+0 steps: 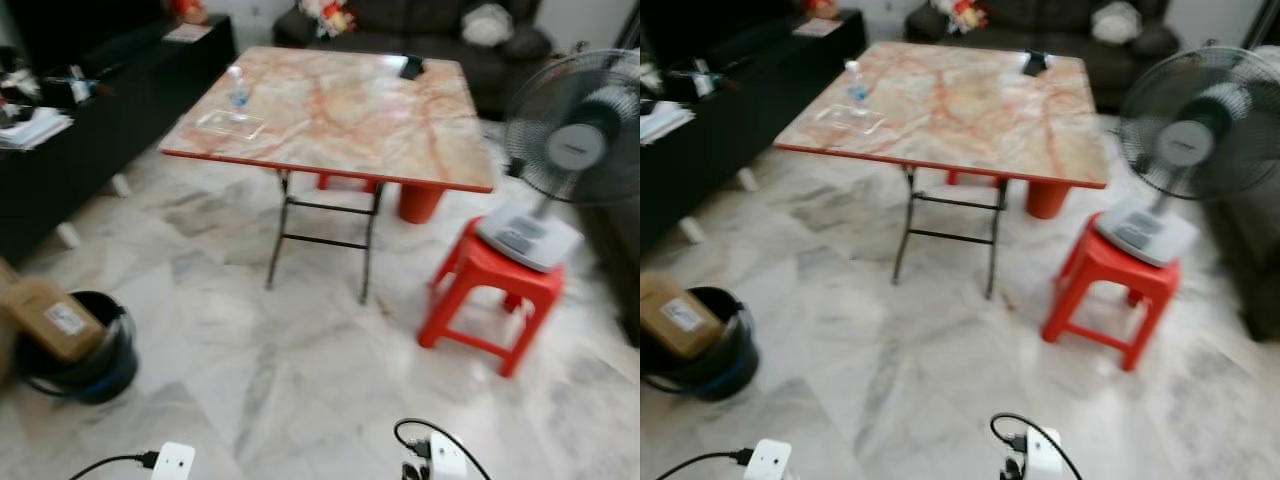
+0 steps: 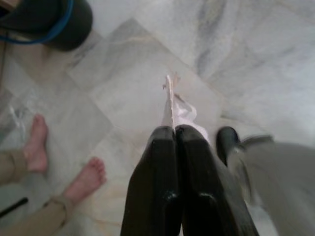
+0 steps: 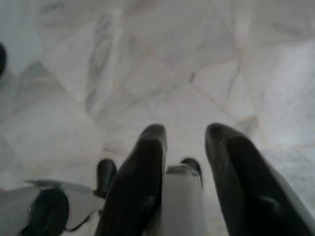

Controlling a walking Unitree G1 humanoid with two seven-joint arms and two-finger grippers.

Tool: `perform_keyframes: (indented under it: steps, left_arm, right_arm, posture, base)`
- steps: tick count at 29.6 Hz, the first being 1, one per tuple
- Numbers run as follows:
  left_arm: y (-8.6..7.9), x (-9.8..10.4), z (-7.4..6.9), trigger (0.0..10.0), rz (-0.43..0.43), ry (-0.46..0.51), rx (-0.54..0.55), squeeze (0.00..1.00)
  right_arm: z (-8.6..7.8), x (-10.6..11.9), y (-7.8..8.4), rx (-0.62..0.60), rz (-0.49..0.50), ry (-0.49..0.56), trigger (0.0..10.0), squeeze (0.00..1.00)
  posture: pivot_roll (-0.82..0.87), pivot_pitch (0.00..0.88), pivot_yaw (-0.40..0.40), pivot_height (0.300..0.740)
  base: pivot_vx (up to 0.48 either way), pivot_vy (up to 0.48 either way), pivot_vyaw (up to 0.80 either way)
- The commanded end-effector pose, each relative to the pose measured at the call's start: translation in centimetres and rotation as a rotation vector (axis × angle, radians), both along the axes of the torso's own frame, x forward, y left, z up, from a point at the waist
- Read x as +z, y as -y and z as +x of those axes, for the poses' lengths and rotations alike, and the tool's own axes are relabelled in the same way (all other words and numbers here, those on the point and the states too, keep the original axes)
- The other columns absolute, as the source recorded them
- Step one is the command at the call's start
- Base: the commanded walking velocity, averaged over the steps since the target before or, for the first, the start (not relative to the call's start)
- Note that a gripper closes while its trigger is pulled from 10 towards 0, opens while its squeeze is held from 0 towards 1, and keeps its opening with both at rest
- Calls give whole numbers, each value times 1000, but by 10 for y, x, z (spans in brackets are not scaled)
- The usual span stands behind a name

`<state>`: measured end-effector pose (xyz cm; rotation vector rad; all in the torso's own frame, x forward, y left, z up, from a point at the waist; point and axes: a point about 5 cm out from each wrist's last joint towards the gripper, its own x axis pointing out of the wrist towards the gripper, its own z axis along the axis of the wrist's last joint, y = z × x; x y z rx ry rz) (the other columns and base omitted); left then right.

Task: Picking trash to rubbish bin

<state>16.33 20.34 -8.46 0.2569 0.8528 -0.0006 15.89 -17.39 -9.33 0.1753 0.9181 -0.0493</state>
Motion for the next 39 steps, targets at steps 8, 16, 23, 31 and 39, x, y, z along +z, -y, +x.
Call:
perform_keyframes:
  steps: [8, 16, 23, 31, 39]
  left_arm:
    - [1, 15, 33, 10000, 12, 78, 20, 0]
    - [-9, 23, 46, 10000, 0, 127, 127, 0]
    - [-21, 25, 48, 10000, 12, 108, 178, 0]
    - [-21, 24, 47, 10000, 22, 77, 161, 0]
    - [-21, 25, 49, 10000, 26, 70, 139, 0]
  right_arm:
    - [26, 11, -9, 66, -6, 50, 10000, 0]
    - [50, 23, 1, 90, -43, 90, 10000, 0]
    - [64, 31, -4, 87, -38, 124, 10000, 0]
    - [63, 29, -10, 34, -5, 122, 10000, 0]
    - [56, 25, -6, 9, -5, 106, 10000, 0]
  posture:
    - [-48, 47, -76, 740]
    - [-44, 0, -123, 740]
    - [-38, 0, -96, 740]
    - [-44, 0, -53, 740]
    - [-60, 0, -36, 740]
  base:
    - [92, 0, 420]
    - [0, 0, 0]
    - [34, 0, 515]
    - [255, 0, 400]
    - [277, 0, 0]
